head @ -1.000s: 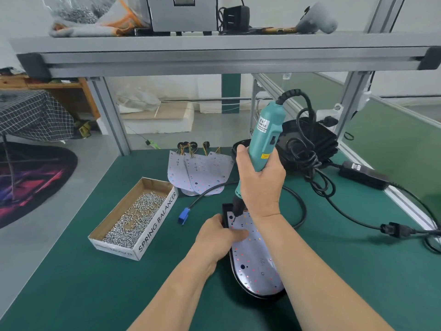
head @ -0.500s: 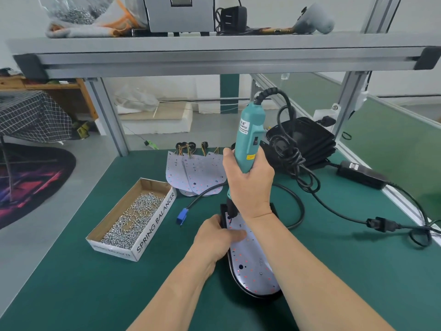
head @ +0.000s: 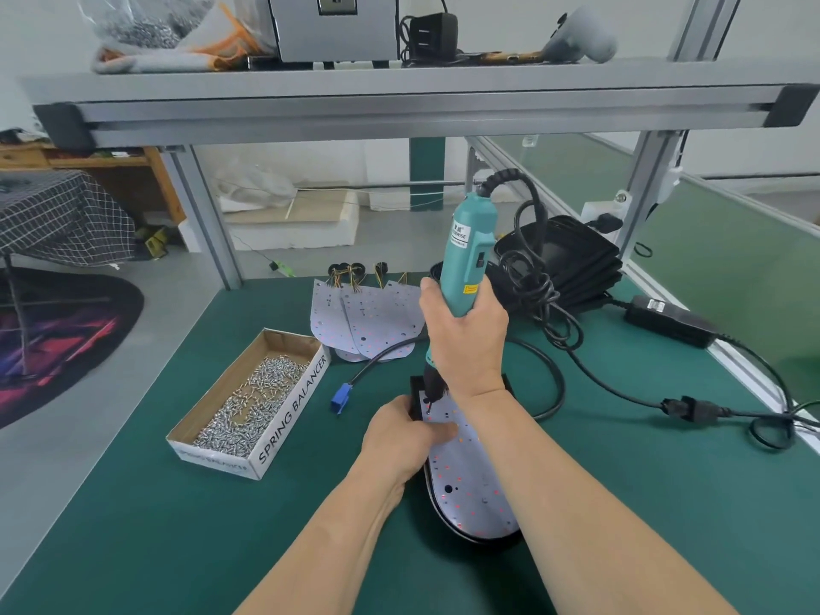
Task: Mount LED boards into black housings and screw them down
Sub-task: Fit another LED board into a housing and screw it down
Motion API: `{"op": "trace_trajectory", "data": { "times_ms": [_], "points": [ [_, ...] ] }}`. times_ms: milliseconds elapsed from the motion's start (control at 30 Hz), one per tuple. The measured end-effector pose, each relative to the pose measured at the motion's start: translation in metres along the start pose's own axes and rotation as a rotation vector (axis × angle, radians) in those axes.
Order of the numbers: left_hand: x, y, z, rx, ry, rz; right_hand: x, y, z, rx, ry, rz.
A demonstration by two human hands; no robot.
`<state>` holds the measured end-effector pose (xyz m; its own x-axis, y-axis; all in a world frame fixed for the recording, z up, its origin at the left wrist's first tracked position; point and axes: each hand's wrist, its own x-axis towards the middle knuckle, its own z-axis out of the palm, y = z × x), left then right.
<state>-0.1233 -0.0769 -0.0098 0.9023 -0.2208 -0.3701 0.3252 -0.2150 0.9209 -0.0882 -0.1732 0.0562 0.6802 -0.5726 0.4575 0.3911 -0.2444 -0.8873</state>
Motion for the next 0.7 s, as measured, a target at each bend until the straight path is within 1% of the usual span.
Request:
{"op": "trace_trajectory", "data": {
  "times_ms": [67, 167, 267, 333, 400, 500, 600, 667, 700],
  "points": [
    [0.0, 0.001, -0.001, 0.004, -0.01, 0.005, -0.001, -0.001, -0.001, 0.012, -0.002, -0.005],
    [0.001, 0.003, -0.002, 0.009, -0.034, 0.01, -0.002, -0.008, -0.008, 0.026, 0.045, -0.069],
    [0.0, 0.005, -0.003, 0.037, -0.054, 0.022, 0.014, -0.02, -0.021, 0.074, 0.194, -0.078],
    [-0.001, 0.007, -0.004, 0.058, -0.06, 0.022, 0.032, -0.022, -0.038, 0.047, 0.307, -0.013],
    [-0.001, 0.007, -0.007, 0.073, -0.067, 0.02, 0.047, -0.01, -0.065, -0.023, 0.355, 0.075],
    [0.001, 0.006, -0.011, 0.104, -0.091, 0.028, 0.053, 0.026, -0.116, -0.196, 0.374, 0.211],
    [0.004, 0.005, -0.011, 0.118, -0.07, 0.032, 0.045, 0.058, -0.163, -0.364, 0.419, 0.4],
    [0.004, 0.005, -0.01, 0.124, -0.065, 0.034, 0.038, 0.073, -0.184, -0.47, 0.41, 0.518],
    [0.004, 0.005, -0.009, 0.127, -0.064, 0.034, 0.036, 0.077, -0.191, -0.508, 0.39, 0.548]
  ]
}}
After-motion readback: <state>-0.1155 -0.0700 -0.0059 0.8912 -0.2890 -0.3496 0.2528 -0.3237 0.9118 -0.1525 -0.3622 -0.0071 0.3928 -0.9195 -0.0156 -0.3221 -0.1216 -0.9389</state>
